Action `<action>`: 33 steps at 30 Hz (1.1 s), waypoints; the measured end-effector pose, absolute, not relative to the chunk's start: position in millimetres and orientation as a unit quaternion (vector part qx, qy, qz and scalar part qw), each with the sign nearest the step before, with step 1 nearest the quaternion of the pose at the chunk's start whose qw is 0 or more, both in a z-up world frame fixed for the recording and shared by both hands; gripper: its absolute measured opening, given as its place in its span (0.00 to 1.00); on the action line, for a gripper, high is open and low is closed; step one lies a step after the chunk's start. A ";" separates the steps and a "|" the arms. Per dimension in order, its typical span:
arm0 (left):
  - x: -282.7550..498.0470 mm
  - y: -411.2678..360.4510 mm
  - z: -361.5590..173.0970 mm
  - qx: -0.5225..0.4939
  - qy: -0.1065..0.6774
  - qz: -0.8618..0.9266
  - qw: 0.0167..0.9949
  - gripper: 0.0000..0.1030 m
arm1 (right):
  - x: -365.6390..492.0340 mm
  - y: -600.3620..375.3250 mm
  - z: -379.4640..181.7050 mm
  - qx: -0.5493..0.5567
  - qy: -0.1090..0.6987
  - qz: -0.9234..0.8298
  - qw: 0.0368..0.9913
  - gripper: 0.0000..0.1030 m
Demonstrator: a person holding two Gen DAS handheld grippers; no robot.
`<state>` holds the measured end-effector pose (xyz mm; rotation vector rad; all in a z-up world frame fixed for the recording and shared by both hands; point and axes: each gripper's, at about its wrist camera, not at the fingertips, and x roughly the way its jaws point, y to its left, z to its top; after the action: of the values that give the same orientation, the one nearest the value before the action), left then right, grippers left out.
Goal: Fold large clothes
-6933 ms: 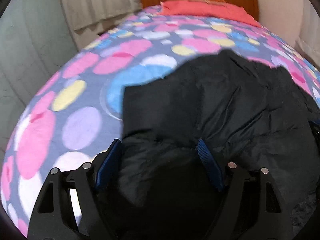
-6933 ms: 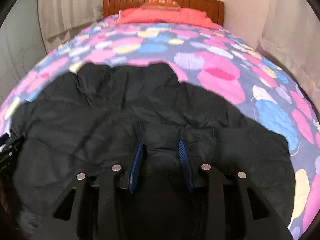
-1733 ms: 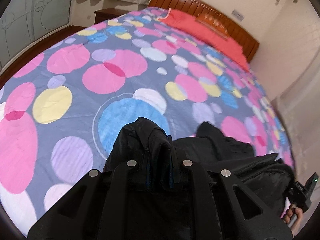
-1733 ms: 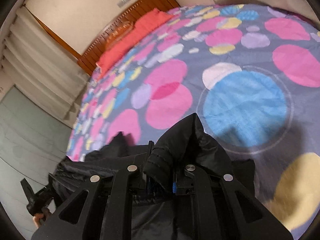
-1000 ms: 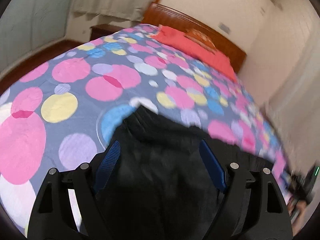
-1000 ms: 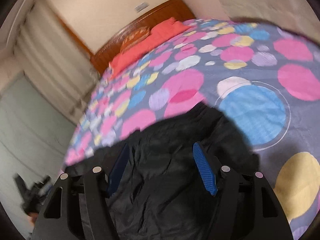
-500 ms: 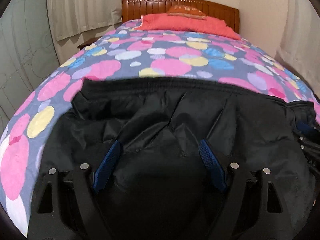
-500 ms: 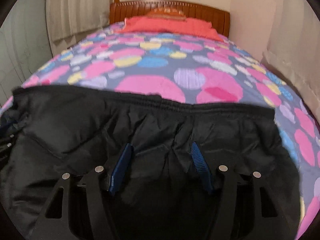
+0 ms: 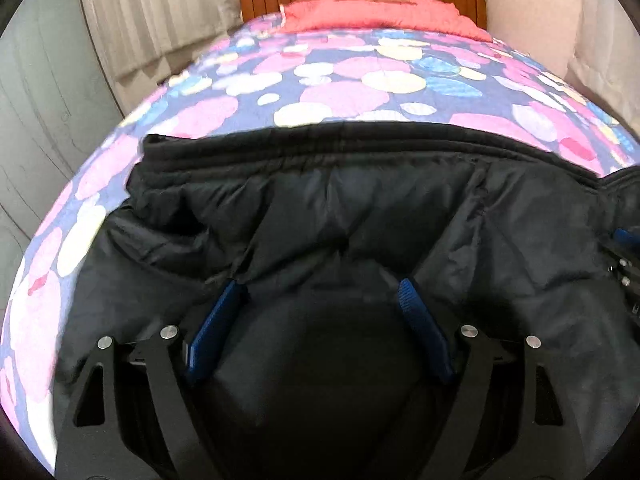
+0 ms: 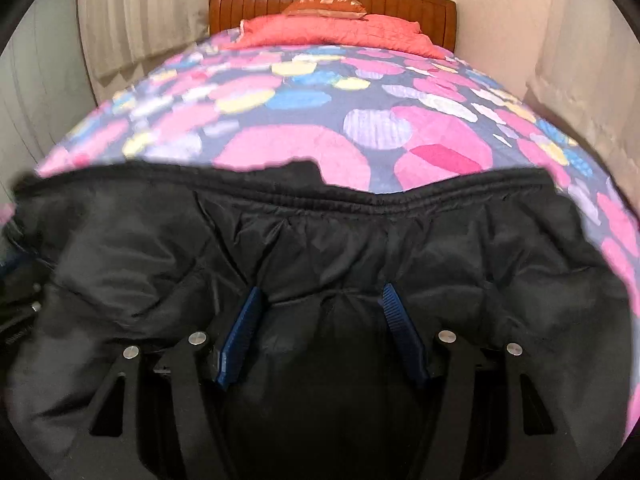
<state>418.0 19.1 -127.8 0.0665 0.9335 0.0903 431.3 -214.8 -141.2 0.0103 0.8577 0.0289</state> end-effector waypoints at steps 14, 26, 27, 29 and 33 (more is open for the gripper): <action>441.7 62.8 -139.7 0.035 0.428 0.127 0.894 0.83 | 449.4 -291.3 -157.9 0.003 0.434 -0.073 0.898 0.63; 435.1 74.9 -135.1 0.001 0.451 0.091 0.888 0.83 | 431.4 -309.1 -152.0 0.072 0.423 -0.058 0.901 0.66; 427.4 79.0 -130.1 -0.010 0.452 0.080 0.889 0.84 | 422.9 -312.7 -146.6 0.084 0.421 -0.054 0.902 0.66; 405.9 89.7 -117.4 -0.032 0.447 0.071 0.891 0.84 | 399.3 -320.8 -134.5 0.099 0.409 -0.049 0.906 0.66; 345.3 120.9 -95.3 -0.111 0.416 0.070 0.900 0.89 | 337.3 -346.3 -119.7 0.132 0.391 -0.056 0.909 0.71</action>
<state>345.3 120.9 -95.3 -0.2292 0.8611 0.1454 337.3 -346.3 -119.7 0.2719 0.8069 -0.1149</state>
